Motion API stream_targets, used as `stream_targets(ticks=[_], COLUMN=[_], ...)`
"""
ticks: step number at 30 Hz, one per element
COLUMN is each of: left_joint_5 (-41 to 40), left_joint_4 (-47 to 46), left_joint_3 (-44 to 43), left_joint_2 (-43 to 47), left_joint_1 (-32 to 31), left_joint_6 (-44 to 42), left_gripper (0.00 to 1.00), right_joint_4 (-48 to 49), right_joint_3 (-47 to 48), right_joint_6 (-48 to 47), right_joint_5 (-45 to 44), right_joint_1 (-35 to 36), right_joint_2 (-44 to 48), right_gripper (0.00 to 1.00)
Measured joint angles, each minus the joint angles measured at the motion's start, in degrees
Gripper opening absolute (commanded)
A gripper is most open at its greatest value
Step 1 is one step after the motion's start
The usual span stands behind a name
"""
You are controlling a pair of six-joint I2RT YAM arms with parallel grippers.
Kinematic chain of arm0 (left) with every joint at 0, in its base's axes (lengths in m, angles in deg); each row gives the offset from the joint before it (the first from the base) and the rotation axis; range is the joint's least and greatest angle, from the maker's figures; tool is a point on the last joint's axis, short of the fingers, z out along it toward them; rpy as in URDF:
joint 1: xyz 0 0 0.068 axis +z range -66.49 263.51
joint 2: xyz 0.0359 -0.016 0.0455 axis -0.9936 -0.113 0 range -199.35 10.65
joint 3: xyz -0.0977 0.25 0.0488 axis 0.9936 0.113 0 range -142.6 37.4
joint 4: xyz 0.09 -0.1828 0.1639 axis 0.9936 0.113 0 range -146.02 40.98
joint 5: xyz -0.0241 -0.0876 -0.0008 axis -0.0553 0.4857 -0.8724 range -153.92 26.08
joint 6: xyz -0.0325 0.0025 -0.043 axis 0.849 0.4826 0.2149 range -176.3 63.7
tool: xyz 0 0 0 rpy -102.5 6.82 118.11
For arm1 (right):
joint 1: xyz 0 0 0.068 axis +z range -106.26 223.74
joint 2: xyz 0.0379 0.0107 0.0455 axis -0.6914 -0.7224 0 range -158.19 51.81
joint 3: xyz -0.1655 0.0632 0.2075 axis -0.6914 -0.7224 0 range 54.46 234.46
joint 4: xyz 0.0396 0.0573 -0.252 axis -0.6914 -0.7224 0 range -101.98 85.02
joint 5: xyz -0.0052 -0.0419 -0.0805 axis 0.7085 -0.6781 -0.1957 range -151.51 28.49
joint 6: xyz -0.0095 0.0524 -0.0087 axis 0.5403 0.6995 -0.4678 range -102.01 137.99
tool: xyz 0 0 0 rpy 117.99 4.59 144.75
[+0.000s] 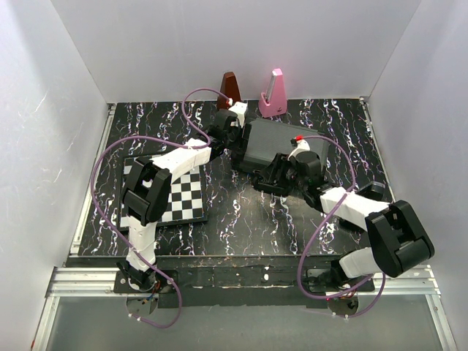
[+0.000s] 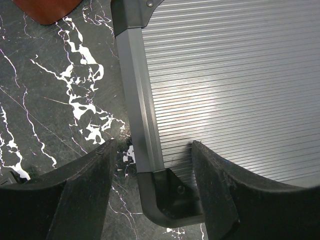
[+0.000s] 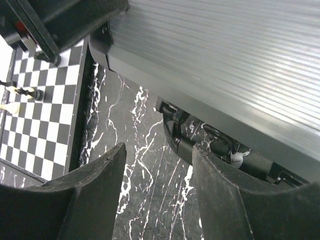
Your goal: Pack up texas hold em set
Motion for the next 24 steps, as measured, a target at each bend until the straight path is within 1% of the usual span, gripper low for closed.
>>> stream_targets(ticks=[3,11,14,17,21,24], left_joint_5=[0.02,0.02,0.02,0.02,0.02,0.04], left_joint_4=[0.02,0.02,0.02,0.00,0.02,0.02], left_joint_3=[0.00,0.00,0.00,0.00,0.00,0.00], left_joint_2=[0.00,0.00,0.00,0.00,0.00,0.00], left_joint_1=[0.00,0.00,0.00,0.00,0.00,0.00], left_joint_6=[0.00,0.00,0.00,0.00,0.00,0.00], left_gripper=[0.61,0.61,0.61,0.61,0.61,0.60], right_joint_4=[-2.38,-12.81,-15.28,-17.88,-20.81,-22.01], right_joint_3=[0.13,5.38,7.26,9.75,12.90,13.77], right_joint_6=[-1.53,-7.93,-9.90,-11.56,-13.31,-14.16], right_joint_5=[-0.28,-6.60,-9.49,-12.15,-13.99,-15.30], right_joint_1=[0.81,4.81,4.92,4.92,5.22,6.10], right_joint_2=[0.02,-1.03,-1.86,-4.26,-7.98,-9.53], right_gripper=[0.53,0.42,0.33,0.30,0.29,0.27])
